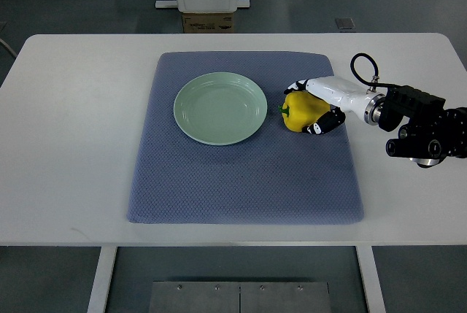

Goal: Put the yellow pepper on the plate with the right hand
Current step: 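Close the right hand's fingers around the yellow pepper, then lift the pepper with the right hand and carry it over the plate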

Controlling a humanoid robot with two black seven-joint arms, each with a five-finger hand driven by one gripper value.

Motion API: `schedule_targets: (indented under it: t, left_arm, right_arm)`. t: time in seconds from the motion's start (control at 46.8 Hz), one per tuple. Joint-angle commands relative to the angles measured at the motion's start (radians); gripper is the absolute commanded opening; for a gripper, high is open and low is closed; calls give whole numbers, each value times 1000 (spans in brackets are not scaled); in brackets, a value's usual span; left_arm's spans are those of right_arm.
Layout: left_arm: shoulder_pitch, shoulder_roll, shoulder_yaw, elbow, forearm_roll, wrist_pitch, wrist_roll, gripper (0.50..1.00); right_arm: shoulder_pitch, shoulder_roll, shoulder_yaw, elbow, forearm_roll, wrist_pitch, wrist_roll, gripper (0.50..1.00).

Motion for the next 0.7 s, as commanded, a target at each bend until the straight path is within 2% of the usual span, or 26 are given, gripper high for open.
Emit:
schedule_targets:
  t: [0.0, 0.064, 0.427, 0.683]
  left_arm:
    - [0, 0, 0, 0, 0, 0, 0, 1000]
    - [0, 0, 0, 0, 0, 0, 0, 1000]
    - [0, 0, 0, 0, -1, 0, 0, 1000]
    - [0, 0, 0, 0, 0, 0, 0, 1000]
  right_arm:
    - [-23, 8, 6, -26, 3, -48, -14, 500]
    - [-35, 16, 8, -37, 3, -78, -16, 500]
    - [-35, -23, 77, -31, 8, -78, -14, 500]
    - [24, -49, 83, -19, 6, -78, -11, 500]
